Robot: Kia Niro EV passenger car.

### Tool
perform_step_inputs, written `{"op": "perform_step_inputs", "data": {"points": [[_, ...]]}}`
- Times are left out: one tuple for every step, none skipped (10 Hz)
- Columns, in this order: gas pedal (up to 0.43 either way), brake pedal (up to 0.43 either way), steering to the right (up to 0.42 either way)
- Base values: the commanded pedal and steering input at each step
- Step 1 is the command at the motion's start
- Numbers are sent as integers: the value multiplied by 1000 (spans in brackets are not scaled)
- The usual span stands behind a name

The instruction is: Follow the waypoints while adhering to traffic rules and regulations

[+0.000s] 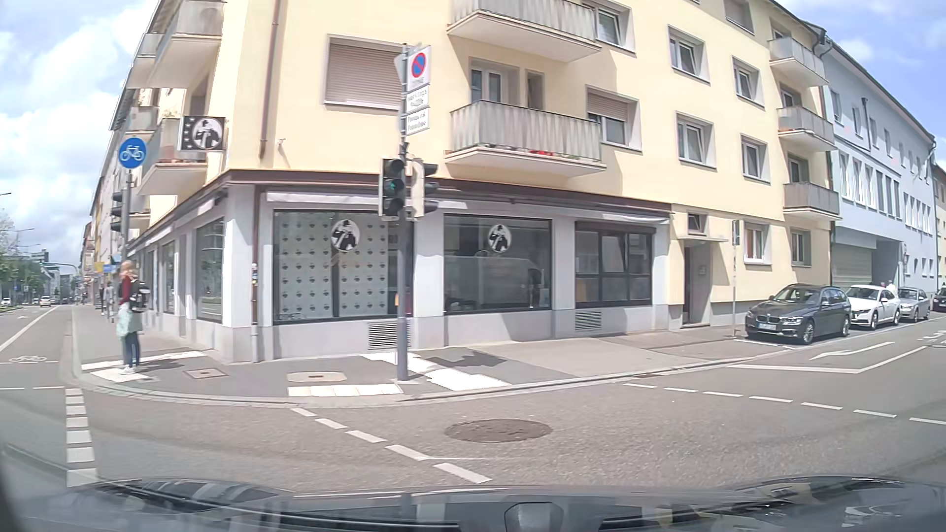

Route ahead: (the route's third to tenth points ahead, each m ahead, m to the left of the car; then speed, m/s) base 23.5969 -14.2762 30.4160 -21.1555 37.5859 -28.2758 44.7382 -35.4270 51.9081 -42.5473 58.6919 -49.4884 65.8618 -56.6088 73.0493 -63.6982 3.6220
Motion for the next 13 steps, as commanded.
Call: {"op": "perform_step_inputs", "data": {"points": [[0, 0, 592], [0, 0, 591], [0, 0, 587], [20, 0, 578], [20, 0, 561], [20, 0, 543], [20, 0, 515], [20, 0, 487], [8, 0, 464], [0, 0, 431], [0, 0, 395], [0, 0, 370], [0, 0, 339]]}}
